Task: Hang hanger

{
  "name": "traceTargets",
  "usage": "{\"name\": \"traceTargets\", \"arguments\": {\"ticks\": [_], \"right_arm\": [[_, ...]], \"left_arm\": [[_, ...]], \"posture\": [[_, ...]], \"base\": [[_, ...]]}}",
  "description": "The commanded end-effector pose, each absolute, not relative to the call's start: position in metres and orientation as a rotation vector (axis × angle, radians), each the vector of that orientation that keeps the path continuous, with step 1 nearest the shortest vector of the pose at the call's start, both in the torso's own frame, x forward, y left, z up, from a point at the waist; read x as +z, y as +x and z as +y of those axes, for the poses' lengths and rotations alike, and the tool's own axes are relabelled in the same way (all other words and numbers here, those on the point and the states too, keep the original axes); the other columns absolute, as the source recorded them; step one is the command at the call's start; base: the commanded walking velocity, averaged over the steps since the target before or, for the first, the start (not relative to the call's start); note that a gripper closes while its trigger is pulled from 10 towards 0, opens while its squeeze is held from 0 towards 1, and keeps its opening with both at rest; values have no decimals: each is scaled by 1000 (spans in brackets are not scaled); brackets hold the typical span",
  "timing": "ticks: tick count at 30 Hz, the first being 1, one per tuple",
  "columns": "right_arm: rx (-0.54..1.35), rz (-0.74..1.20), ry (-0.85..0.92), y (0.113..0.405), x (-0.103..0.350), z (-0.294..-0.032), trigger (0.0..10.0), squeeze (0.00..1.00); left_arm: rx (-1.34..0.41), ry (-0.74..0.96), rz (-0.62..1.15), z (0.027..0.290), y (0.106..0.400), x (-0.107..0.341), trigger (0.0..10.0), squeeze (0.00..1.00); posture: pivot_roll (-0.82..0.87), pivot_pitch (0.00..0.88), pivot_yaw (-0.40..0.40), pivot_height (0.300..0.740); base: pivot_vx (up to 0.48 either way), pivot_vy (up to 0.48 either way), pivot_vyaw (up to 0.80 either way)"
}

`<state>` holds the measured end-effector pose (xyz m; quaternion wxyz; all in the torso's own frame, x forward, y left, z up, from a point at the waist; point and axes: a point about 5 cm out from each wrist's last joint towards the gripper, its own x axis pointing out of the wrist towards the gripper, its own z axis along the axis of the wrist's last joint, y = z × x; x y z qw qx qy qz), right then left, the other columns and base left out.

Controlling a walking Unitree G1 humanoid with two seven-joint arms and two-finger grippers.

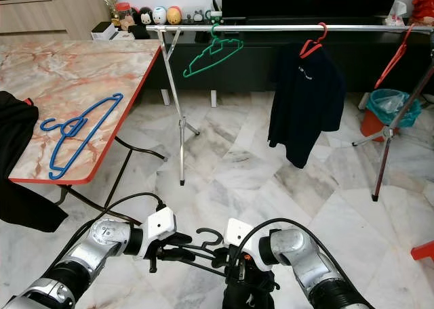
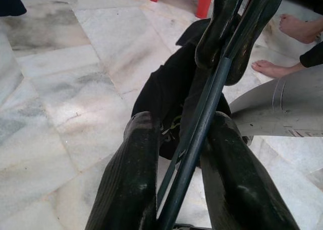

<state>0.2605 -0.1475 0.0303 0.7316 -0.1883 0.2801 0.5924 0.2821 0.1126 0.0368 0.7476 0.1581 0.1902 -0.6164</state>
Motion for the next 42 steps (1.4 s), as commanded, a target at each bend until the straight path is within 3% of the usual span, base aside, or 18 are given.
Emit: {"name": "traceTargets", "arguments": {"ticks": [1, 28, 29, 30, 42], "right_arm": [[1314, 553, -429, 267, 41, -140, 10000, 0], [1344, 526, -397, 267, 47, -139, 10000, 0], [1351, 523, -392, 266, 48, -139, 10000, 780], [1375, 521, -376, 265, 49, -139, 10000, 1000], [1402, 512, -362, 264, 54, -141, 10000, 1000]], "left_arm": [[-1357, 354, 454, 116, 278, 31, 0, 0], [-1362, 342, 442, 115, 279, 32, 0, 0], [-1363, 343, 441, 115, 279, 32, 0, 0], [-1364, 342, 441, 115, 279, 32, 0, 0], [-1369, 340, 439, 114, 279, 32, 0, 0]], "posture": [[-9, 4, 49, 740], [-11, 4, 47, 740], [-12, 4, 47, 740], [-12, 4, 47, 740], [-13, 5, 47, 740]], "base": [[0, 0, 0], [0, 0, 0], [0, 0, 0], [0, 0, 0], [0, 0, 0]]}}
